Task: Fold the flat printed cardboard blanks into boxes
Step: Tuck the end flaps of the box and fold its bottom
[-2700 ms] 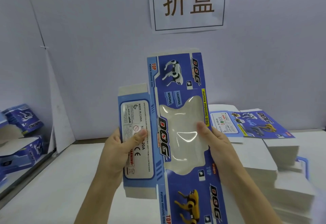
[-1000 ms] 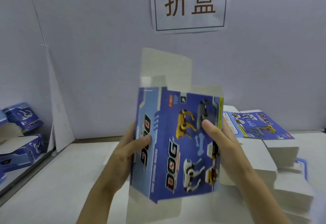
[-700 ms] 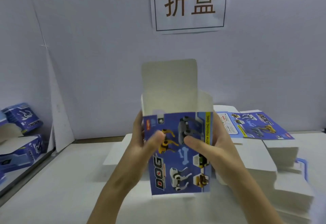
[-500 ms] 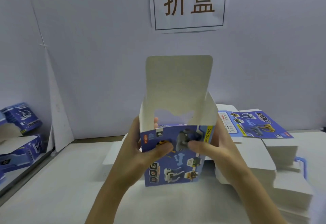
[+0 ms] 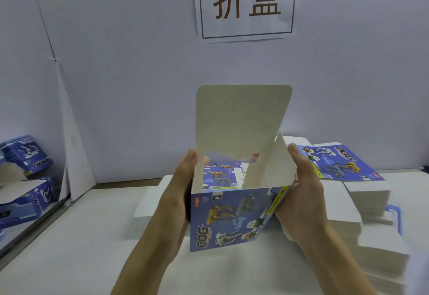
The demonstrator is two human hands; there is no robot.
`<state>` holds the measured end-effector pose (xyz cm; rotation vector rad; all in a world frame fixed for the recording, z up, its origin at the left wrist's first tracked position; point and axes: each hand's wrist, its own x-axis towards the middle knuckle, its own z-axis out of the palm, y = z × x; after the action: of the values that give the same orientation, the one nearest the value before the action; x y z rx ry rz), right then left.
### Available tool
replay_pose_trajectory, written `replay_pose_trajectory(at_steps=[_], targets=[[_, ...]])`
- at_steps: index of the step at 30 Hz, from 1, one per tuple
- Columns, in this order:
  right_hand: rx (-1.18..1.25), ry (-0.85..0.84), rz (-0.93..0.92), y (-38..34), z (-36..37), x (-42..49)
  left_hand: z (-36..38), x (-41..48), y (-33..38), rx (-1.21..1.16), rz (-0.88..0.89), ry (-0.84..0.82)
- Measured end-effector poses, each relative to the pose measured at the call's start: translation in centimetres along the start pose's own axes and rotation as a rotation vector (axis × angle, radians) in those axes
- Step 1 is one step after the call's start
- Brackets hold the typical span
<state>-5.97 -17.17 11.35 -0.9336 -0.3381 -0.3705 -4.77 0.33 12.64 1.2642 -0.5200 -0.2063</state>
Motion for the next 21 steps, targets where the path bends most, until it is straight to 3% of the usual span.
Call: replay_pose_trajectory(at_steps=[6, 12, 21], targets=[[0.012, -0.038, 0.007, 0.5, -0.2, -0.1, 1.2, 0.8, 0.5, 0.01, 0.011, 0.083], [-0.176, -0.112, 0.092, 1.0, -0.6, -0.1, 0.3, 0.1, -0.4, 0.062, -0.007, 0.131], [-0.248, -0.13, 0.091, 0.7, -0.5, -0.1, -0.1, 0.6, -0.7, 0.112, 0.009, 0.178]])
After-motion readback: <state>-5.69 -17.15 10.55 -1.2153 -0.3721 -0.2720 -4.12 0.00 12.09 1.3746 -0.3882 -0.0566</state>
